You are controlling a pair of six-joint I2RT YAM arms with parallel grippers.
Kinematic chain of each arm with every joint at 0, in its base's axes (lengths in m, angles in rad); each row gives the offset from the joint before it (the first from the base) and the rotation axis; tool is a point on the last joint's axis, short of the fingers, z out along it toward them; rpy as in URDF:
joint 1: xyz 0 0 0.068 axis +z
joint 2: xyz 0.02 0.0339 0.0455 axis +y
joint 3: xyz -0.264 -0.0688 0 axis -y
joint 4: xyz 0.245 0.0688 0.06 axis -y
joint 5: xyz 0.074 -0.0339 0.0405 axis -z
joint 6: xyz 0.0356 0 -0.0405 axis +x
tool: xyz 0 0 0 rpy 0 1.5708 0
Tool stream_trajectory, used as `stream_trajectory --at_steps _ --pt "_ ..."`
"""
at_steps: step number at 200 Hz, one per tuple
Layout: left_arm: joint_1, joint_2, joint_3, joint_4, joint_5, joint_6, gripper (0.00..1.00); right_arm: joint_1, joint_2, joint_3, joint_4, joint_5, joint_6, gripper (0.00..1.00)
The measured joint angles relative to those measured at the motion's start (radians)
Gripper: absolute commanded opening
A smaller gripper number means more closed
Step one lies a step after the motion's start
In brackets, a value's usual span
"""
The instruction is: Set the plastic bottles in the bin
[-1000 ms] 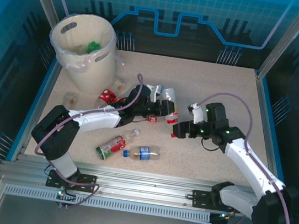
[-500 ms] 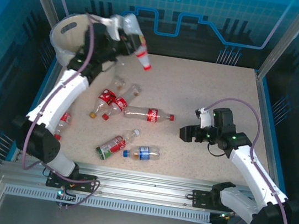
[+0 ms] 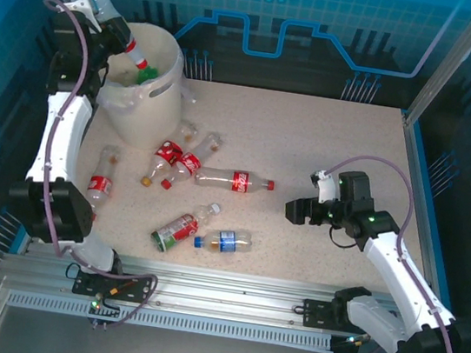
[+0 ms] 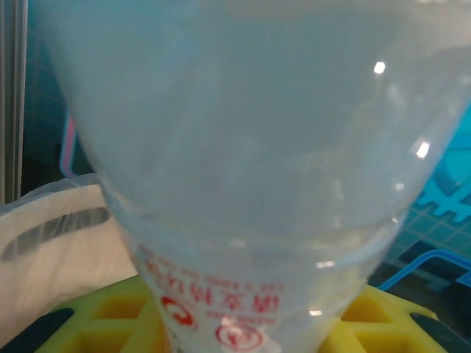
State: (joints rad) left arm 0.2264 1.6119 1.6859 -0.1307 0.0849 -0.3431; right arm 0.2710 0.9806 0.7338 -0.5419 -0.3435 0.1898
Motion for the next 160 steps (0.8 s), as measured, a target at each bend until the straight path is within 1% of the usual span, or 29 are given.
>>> stream_trajectory --at_steps 29,69,99,109,133,160 --pt "0.0 0.076 0.049 -0.054 -0.007 0.06 0.35 -0.004 0.001 0.0 -0.001 0.003 -0.001 0.86" --pt "0.0 0.139 0.051 -0.116 -0.011 0.137 0.36 -0.004 0.01 0.0 -0.001 0.003 -0.008 0.86" --pt "-0.005 0.183 0.051 -0.164 -0.01 0.185 0.42 -0.004 0.018 0.0 -0.001 0.004 -0.008 0.86" --pt "-0.01 0.196 0.051 -0.177 -0.01 0.196 0.45 -0.004 0.019 0.0 -0.001 0.007 -0.008 0.86" --pt "-0.024 0.215 0.05 -0.211 -0.01 0.235 0.57 -0.004 0.02 0.0 -0.001 0.014 -0.008 0.86" --pt "-0.031 0.216 0.05 -0.227 -0.01 0.261 0.79 -0.004 0.023 0.0 -0.001 0.018 -0.008 0.86"
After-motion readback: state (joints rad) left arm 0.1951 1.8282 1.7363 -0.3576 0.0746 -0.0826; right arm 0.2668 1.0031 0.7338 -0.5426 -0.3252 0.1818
